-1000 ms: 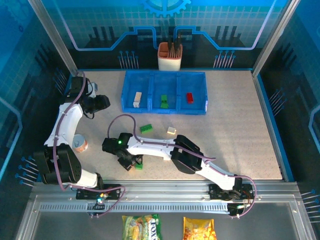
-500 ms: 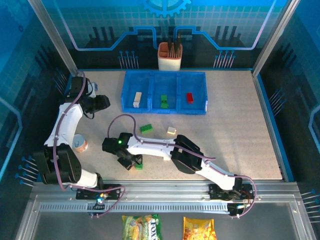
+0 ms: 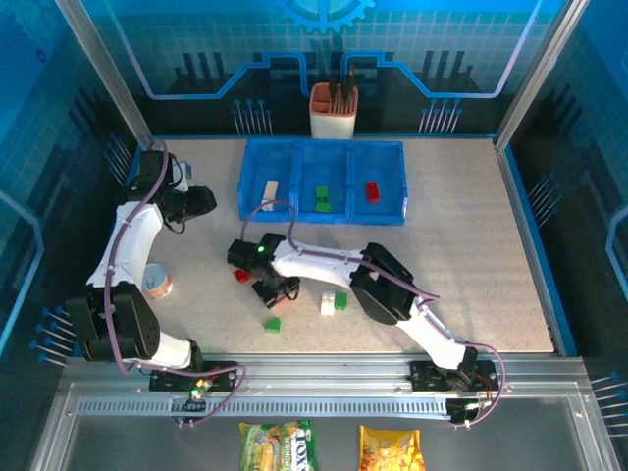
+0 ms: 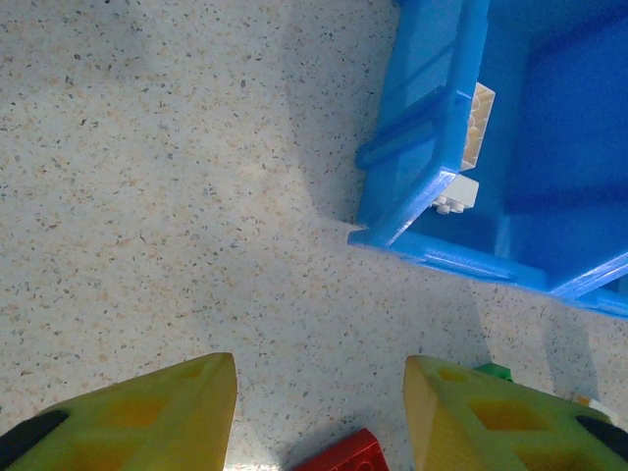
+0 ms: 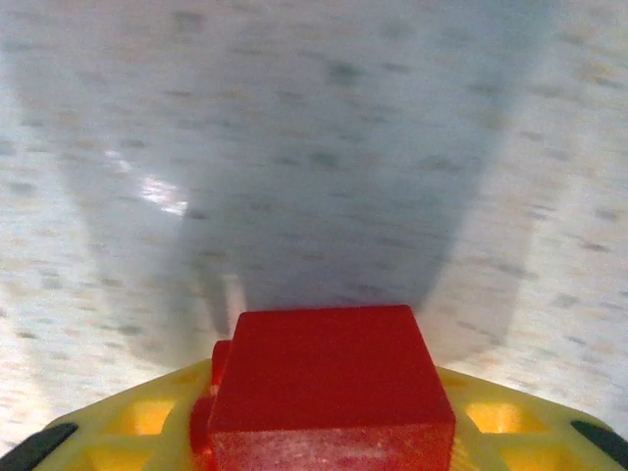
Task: Sort the legos into containers by color
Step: Pick up the lego from the bottom-center of the table, then place the lego in the container.
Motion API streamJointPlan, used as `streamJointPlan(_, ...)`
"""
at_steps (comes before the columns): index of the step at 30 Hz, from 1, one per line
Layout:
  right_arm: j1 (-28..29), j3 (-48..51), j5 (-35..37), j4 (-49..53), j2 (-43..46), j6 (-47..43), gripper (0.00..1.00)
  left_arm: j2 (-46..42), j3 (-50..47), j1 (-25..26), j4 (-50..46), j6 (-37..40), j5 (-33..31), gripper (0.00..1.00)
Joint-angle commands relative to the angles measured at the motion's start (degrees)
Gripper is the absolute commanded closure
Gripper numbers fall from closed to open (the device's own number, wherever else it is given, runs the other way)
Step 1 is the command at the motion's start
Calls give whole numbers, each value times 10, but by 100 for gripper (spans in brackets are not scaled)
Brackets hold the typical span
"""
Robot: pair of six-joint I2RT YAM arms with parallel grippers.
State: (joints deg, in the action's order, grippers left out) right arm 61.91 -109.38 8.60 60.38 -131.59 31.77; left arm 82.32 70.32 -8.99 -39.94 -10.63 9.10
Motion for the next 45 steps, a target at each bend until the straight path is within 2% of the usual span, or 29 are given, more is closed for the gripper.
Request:
streamJointPlan(1, -26, 57, 7, -16, 72, 11, 54, 1, -4, -3, 2, -8, 17, 50)
streamJointPlan(10, -128, 206, 32, -38, 190, -1, 54, 2, -4, -3, 3, -9, 22, 50)
streamJointPlan(17, -202, 231, 37, -34, 226, -34, 53, 4, -4, -2, 3, -8, 24, 50)
streamJointPlan(35, -344, 103, 33, -4, 180, -87, 53, 6, -4, -2, 1, -4, 22, 50)
streamJointPlan(45, -396, -8, 28, 23, 98, -102, 51, 5, -4, -2, -1, 0, 13, 50)
